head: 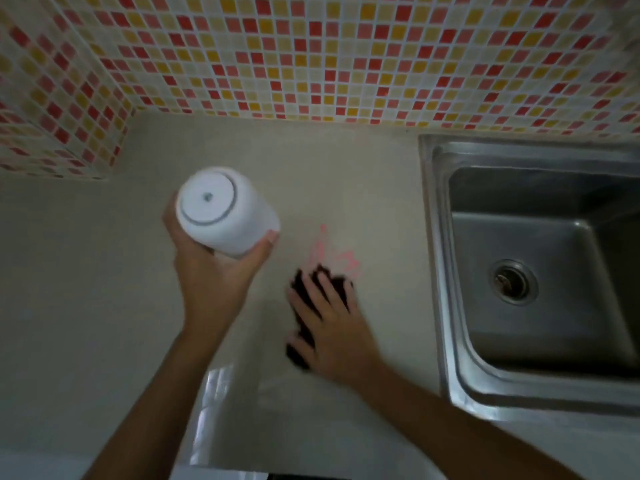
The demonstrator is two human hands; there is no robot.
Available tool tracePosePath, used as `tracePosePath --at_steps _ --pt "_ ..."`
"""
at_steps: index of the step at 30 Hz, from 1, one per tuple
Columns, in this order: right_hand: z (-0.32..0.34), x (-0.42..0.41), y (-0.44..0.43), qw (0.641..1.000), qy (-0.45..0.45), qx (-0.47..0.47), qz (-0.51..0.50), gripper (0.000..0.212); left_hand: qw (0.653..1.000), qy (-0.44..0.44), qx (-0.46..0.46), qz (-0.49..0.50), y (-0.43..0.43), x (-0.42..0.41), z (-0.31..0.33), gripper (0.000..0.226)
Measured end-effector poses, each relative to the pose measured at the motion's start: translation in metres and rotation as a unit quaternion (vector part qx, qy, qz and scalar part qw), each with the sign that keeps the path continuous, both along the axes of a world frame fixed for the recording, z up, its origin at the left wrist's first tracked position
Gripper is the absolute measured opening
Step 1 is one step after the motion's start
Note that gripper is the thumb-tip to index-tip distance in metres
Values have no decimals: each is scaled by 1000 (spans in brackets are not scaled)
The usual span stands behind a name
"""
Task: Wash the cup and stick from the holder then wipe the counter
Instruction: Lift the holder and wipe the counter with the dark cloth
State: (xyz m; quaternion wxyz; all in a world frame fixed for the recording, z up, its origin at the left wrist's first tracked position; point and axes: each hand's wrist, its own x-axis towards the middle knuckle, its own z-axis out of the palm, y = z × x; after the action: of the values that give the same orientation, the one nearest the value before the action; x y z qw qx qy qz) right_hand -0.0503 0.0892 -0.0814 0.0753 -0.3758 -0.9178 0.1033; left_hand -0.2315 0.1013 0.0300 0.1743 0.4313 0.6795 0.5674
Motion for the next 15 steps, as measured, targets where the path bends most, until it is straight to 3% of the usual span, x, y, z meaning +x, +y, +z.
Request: tracePosePath --at_steps 3,5,7,12,15 --pt "-1 -43 107 994 -28 24 -103 67 1000 24 7 2 0 -25 -3 102" --pt "-2 -27 163 976 -60 11 -210 72 999 30 4 -8 -4 -34 -5 101" --pt "-5 6 163 966 -56 11 -253 73 999 31 -4 -19 -6 -42 -6 100" --pt "3 25 -11 988 -8 -4 -152 75 1000 16 -12 -9 6 -55 -9 101" --pt "-1 -8 1 996 11 -8 -83 74 1000 10 -10 -8 19 -53 -9 100"
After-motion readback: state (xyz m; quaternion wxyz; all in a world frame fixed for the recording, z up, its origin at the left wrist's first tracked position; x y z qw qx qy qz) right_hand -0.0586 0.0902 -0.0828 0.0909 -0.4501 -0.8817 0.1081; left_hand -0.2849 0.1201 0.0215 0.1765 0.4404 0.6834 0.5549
